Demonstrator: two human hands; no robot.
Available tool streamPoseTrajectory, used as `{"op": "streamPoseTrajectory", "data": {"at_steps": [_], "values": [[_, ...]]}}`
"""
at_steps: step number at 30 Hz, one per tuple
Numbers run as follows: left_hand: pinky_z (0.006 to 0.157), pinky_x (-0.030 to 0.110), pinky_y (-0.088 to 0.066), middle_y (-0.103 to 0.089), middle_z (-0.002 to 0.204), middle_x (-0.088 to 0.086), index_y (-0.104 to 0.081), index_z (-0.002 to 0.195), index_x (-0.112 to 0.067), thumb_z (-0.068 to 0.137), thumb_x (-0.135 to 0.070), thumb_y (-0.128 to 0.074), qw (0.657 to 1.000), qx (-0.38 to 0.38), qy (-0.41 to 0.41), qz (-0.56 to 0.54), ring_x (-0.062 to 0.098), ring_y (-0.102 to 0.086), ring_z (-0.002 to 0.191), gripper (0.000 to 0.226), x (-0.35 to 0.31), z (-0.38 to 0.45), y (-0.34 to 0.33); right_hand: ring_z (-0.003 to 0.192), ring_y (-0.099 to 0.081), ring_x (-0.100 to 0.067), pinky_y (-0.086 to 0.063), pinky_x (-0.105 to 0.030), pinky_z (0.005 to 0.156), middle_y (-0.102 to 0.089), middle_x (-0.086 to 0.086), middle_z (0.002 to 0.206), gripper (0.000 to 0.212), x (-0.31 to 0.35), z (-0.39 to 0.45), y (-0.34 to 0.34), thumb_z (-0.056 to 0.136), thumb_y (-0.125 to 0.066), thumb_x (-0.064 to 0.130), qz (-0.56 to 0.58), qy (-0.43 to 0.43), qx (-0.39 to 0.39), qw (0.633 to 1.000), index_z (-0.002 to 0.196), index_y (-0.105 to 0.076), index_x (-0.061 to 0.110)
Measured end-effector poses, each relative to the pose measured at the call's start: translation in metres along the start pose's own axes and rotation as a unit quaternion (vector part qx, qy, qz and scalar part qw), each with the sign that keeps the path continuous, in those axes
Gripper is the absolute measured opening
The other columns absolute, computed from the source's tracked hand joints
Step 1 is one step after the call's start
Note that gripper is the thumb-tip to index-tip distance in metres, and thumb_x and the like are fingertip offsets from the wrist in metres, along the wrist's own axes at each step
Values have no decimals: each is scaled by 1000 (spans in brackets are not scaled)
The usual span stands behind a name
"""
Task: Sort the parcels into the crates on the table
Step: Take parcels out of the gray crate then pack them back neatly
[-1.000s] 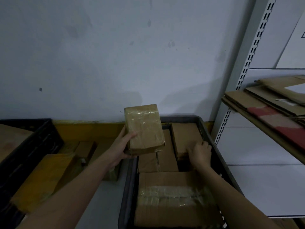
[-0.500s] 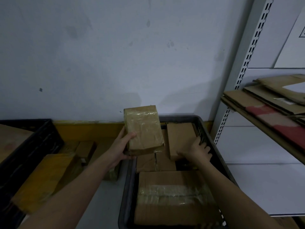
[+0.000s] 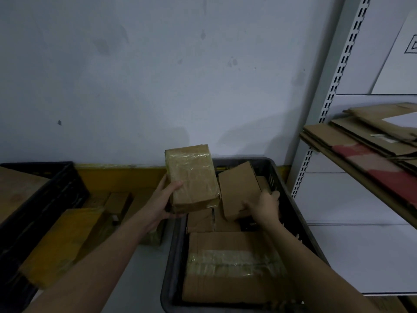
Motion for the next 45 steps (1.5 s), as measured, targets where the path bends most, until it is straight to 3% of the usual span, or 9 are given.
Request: {"op": "streamPoseTrajectory", "data": {"at_steps": [6,16,23,27,30,35,38,42,45], "values": [[65,44,-59,-54,122,3,-30,144,-37,60,-57,-78,998,-56,8,-17,30,-58,107,99,3,-2,7,103,-66,-29,-58,-47,86,-63,-11,126,48,-8,-3,13,97,-62,27,105,38,27,993,141,-50,14],[63,45,-61,-51,116,1,-35,134,-30,85,-43,-71,990,-133,-18,-44,26,-56,102,62,-3,-2,29,112,-57,-21,-53,-41,93,-56,-8,136,50,4,-5,39,96,-64,26,279,98,-46,954,143,-47,17],[67,47,-60,-58,124,7,-50,135,-24,88,-45,-68,983,-181,1,-36,30,-60,107,54,-3,-13,63,112,-58,-20,-56,-47,93,-58,-4,128,41,52,-14,17,100,-55,21,365,117,2,924,140,-46,20],[80,57,-57,-60,122,8,-57,117,-27,90,-43,-65,972,-226,14,-62,31,-60,108,32,-3,-34,100,116,-57,-20,-55,-46,95,-57,-4,129,41,90,-26,-5,102,-53,18,374,148,39,915,142,-44,19],[74,51,-60,-61,119,6,-52,130,-26,91,-42,-63,965,-258,13,-53,29,-61,106,43,1,-55,134,118,-57,-23,-55,-49,94,-56,-5,131,40,120,-39,-28,102,-51,16,385,155,83,906,141,-43,20],[68,42,-57,-59,125,7,-49,135,-26,93,-46,-59,950,-309,29,-36,31,-61,108,48,17,-83,196,113,-60,-23,-57,-48,90,-54,-3,129,37,166,-65,-75,103,-49,13,388,147,167,895,138,-43,23],[80,52,-57,-58,128,11,-45,139,-21,94,-45,-59,940,-340,36,-24,33,-61,108,54,22,-92,233,109,-61,-23,-58,-47,88,-55,-2,124,32,187,-74,-106,103,-48,10,377,125,207,894,131,-44,23],[86,54,-55,-59,127,12,-44,140,-19,93,-47,-59,931,-358,68,-15,35,-61,107,57,28,-102,284,102,-59,-23,-59,-32,68,-49,-2,117,30,202,-83,-156,102,-46,3,388,27,260,884,126,-38,20],[76,44,-54,-55,119,4,-43,142,-25,92,-52,-58,929,-354,101,39,26,-58,96,59,33,-104,320,105,-55,-29,-58,-34,67,-43,-7,119,29,202,-91,-192,100,-45,-2,372,-34,259,891,119,-36,19]]}}
Point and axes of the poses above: each hand's wrist, its own z-axis towards the middle knuckle, its own y-axis out of the back of the hand, x = y × z, the point moved 3 cm from there along z, towards the middle knuckle
